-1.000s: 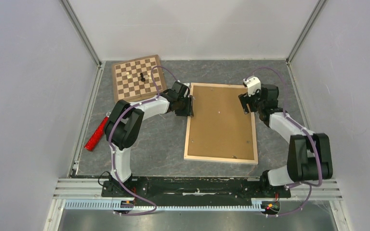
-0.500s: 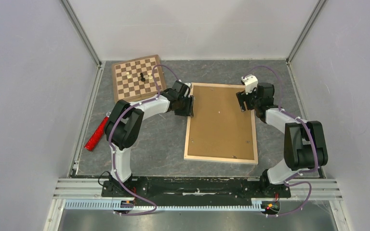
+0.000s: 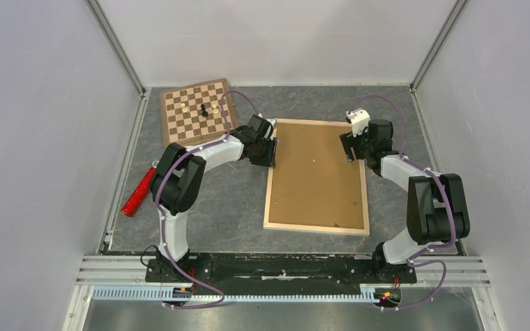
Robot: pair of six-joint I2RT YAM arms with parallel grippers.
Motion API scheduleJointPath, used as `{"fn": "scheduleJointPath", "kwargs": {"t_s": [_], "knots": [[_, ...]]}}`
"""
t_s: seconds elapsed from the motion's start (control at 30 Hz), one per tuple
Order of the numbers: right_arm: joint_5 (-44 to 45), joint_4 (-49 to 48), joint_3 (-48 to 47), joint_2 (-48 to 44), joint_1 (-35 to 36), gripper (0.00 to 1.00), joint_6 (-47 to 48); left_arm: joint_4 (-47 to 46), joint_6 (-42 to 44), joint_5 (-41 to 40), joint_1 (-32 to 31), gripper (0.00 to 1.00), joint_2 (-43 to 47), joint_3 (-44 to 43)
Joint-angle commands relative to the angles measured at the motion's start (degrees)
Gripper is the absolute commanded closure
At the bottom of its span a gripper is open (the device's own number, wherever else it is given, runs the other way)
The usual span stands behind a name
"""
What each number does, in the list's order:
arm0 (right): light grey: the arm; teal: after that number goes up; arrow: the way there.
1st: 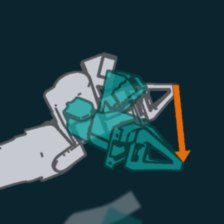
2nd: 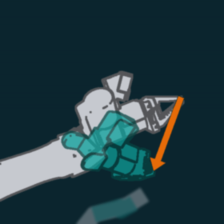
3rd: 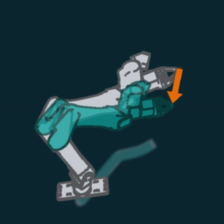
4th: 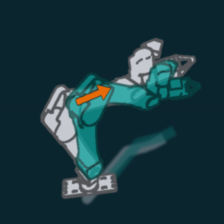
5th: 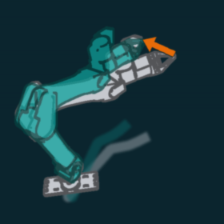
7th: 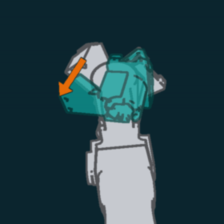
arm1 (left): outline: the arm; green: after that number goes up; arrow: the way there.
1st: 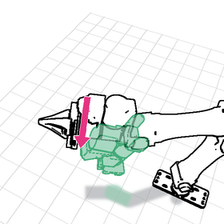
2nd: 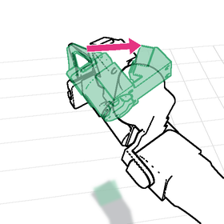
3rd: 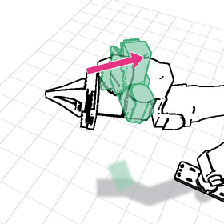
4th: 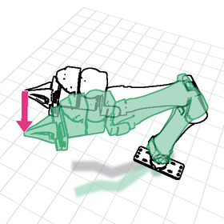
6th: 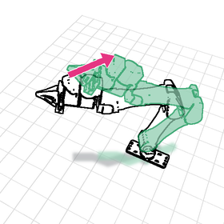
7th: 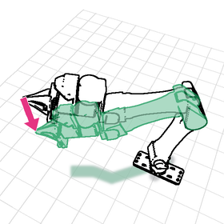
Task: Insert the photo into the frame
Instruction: Install the photo frame at the center of the board.
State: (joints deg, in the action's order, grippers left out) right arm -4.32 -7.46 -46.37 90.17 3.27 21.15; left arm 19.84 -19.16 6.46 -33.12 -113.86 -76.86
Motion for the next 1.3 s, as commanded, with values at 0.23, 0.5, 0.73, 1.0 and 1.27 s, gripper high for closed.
{"fn": "scheduleJointPath", "kwargs": {"t_s": [0.23, 0.5, 0.73, 1.0, 1.27], "knots": [[-9.5, 4.92, -1.54, -4.0, 0.68, 0.25, -0.38, 0.56, 1.69, 3.2, 0.76, 0.74, 0.29, 4.27], [-12.9, 2.2, 0.05, -4.35, 7.14, 0.24, 3.02, 0.05, -1.24, 6.89, 1.79, 0.96, -1.26, 6.99], [-13.11, -2.82, -4.55, 1.64, 13.81, 0.24, 0.65, -1.0, -1.93, 8.53, 2.49, 0.98, -0.71, 9.83], [-12.69, -5.25, -19.5, 17.67, 19.51, 0.25, -4.59, -1.49, -1.32, 10.24, 2.67, 0.98, -0.55, 12.2], [-10.34, 1.15, -36.88, 31.89, 21.51, 0.28, -5.13, -2.52, -0.29, 10.48, 2.71, 0.98, -0.63, 12.92]]}}
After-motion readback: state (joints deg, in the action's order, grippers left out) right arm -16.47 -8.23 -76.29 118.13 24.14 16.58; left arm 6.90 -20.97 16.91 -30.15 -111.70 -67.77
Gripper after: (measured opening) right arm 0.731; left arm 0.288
